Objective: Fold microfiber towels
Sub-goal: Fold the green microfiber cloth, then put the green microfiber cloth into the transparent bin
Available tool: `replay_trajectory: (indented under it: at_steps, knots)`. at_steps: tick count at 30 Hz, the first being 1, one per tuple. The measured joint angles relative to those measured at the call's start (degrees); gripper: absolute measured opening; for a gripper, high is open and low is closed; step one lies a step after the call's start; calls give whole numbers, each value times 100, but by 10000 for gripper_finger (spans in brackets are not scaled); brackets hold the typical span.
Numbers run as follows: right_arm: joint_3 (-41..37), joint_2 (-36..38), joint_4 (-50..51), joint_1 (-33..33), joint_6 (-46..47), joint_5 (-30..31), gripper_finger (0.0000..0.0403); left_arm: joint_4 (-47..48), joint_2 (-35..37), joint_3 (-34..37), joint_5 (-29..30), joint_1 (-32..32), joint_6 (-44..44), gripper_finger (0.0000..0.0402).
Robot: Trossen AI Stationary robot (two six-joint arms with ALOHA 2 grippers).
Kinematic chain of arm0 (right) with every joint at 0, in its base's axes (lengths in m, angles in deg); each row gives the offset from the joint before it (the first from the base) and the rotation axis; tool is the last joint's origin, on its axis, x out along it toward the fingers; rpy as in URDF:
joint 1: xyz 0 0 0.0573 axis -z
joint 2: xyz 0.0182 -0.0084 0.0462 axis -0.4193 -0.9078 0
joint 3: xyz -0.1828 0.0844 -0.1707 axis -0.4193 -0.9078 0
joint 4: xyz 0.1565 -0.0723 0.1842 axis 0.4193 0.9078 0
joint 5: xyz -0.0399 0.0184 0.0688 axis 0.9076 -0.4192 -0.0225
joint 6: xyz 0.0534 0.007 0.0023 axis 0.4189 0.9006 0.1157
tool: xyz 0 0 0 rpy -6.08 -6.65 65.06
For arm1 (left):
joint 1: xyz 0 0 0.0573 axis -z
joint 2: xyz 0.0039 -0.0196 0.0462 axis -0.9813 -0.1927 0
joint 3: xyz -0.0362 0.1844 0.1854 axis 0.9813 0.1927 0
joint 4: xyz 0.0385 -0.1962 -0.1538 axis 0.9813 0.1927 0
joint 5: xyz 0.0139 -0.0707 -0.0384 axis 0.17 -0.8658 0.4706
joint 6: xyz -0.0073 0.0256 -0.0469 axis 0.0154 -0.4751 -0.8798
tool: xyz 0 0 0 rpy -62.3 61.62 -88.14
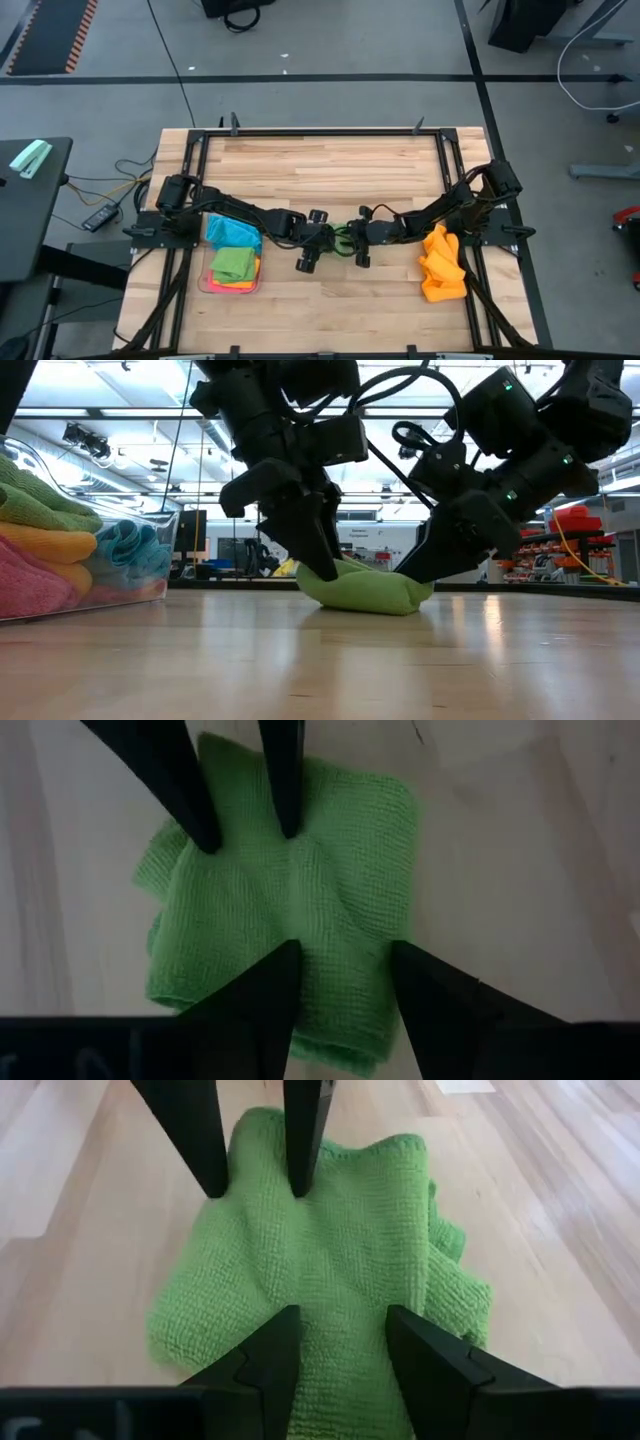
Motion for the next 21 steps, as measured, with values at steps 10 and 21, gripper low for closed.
replay_trajectory:
  at_steps: [10,21]
  knots:
    - [-31,-1,-14,-49,112,22,161,-656,69,0,-173,144,58,178]
    - [-34,-8,-20,-48,204,13,161,-421,-282,0,1824,848,1841,250]
